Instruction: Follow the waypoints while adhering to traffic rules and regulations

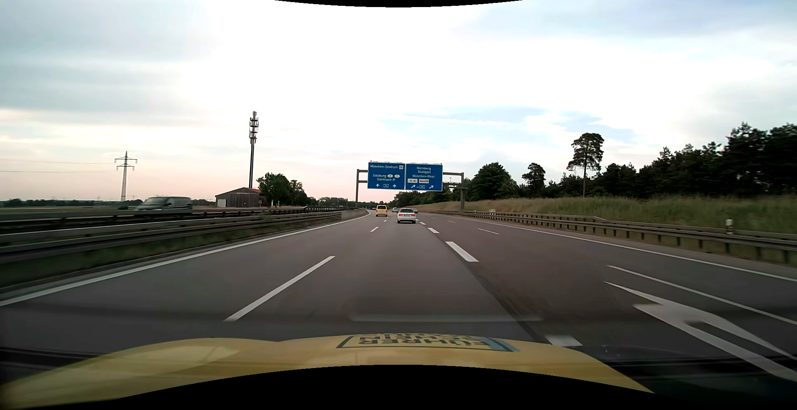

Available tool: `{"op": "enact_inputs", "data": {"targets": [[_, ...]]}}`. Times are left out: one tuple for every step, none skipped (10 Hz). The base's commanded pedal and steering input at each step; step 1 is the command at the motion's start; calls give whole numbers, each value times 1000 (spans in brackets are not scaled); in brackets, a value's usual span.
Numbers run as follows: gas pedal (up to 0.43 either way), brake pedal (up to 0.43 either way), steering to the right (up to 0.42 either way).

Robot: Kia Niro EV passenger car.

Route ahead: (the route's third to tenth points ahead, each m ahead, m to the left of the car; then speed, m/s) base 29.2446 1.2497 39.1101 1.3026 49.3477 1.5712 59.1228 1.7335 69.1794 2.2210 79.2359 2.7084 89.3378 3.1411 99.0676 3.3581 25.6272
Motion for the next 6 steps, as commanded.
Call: {"op": "enact_inputs", "data": {"targets": [[87, 0, -2], [79, 0, -3], [79, 0, -2], [79, 0, -2], [79, 0, -2], [79, 0, -3]]}}
